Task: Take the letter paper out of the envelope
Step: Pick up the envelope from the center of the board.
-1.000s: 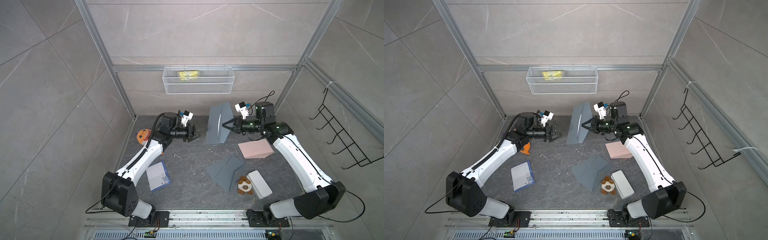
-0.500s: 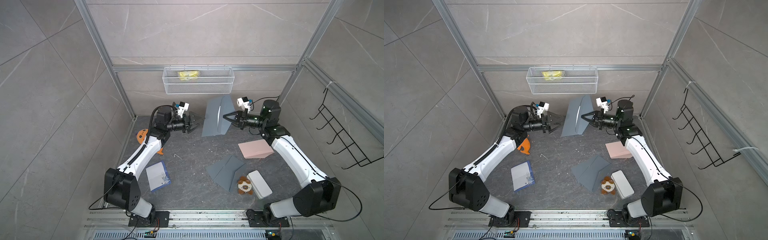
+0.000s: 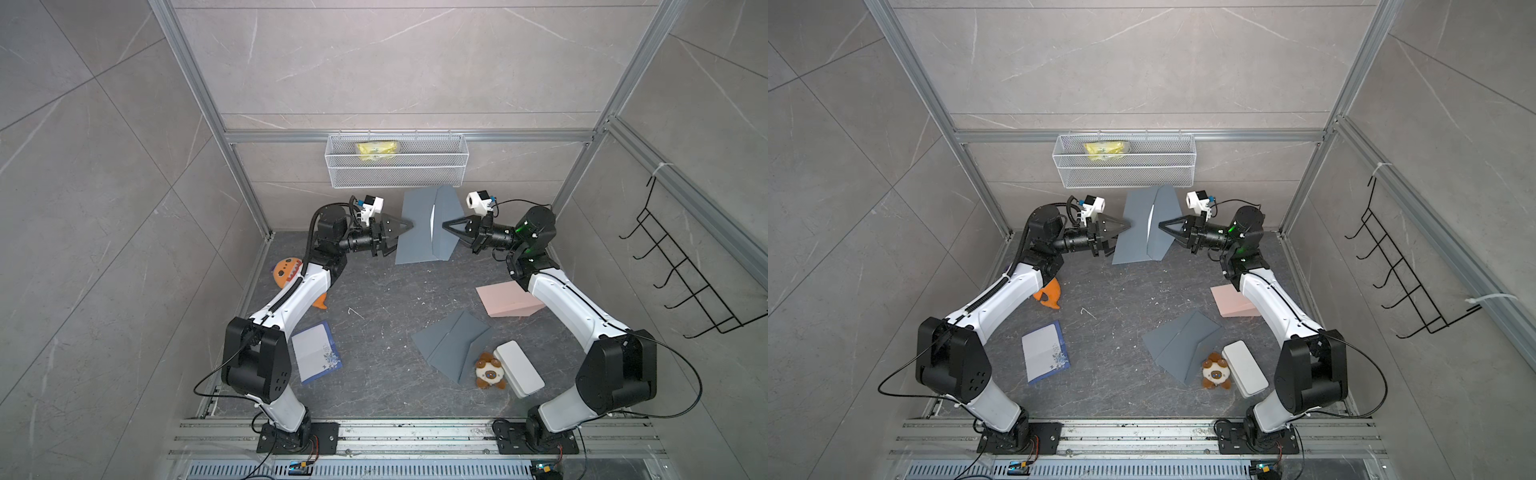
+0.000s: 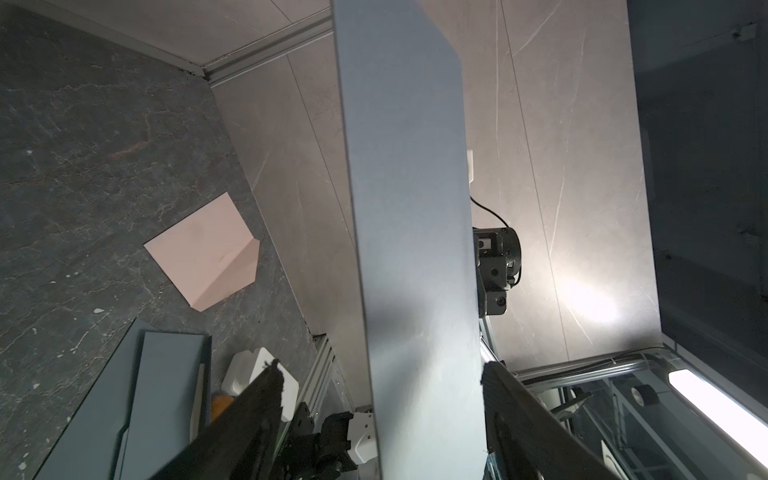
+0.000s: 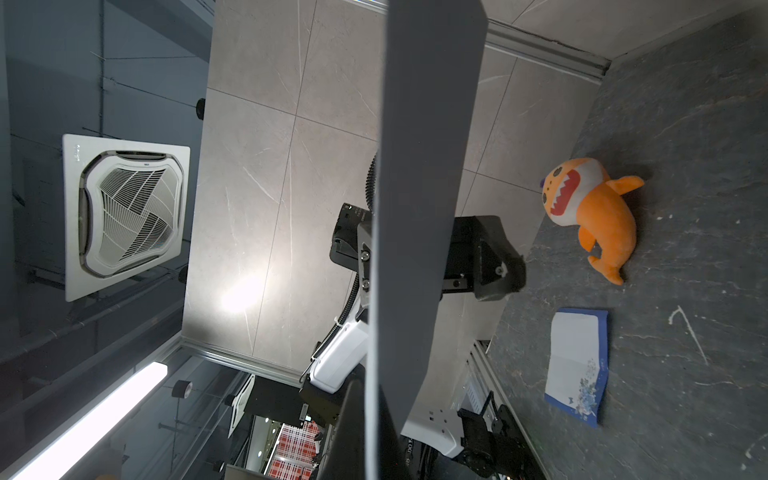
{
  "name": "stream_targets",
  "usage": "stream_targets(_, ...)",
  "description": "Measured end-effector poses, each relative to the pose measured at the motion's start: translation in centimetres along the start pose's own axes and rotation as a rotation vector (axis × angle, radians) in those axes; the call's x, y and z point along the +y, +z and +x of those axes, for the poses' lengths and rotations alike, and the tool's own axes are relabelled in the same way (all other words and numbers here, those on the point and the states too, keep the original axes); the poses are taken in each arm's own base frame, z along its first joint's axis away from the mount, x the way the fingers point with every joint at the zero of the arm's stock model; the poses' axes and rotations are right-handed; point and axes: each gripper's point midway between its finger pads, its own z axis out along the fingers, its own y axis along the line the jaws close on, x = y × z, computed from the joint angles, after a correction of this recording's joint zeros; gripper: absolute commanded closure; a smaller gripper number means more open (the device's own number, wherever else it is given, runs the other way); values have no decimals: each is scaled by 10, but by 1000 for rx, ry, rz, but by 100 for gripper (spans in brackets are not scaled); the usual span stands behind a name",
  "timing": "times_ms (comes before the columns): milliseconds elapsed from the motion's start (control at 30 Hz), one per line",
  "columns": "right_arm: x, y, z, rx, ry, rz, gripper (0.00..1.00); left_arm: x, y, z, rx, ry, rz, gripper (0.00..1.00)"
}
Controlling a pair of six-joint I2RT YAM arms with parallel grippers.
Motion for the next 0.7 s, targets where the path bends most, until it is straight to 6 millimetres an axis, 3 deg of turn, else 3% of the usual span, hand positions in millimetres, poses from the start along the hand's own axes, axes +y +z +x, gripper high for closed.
stream_targets(133,0,1,-1,0,2,-10,100,-2,2,-3,2,-13,25,47)
stream_targets(400,-6,2,-4,0,14,-13,100,-16,3,-7,1,-13,67,68)
stream_targets(700,-22,4,-8,8,40,-6,100,-24,3,-8,-2,-13,92,68)
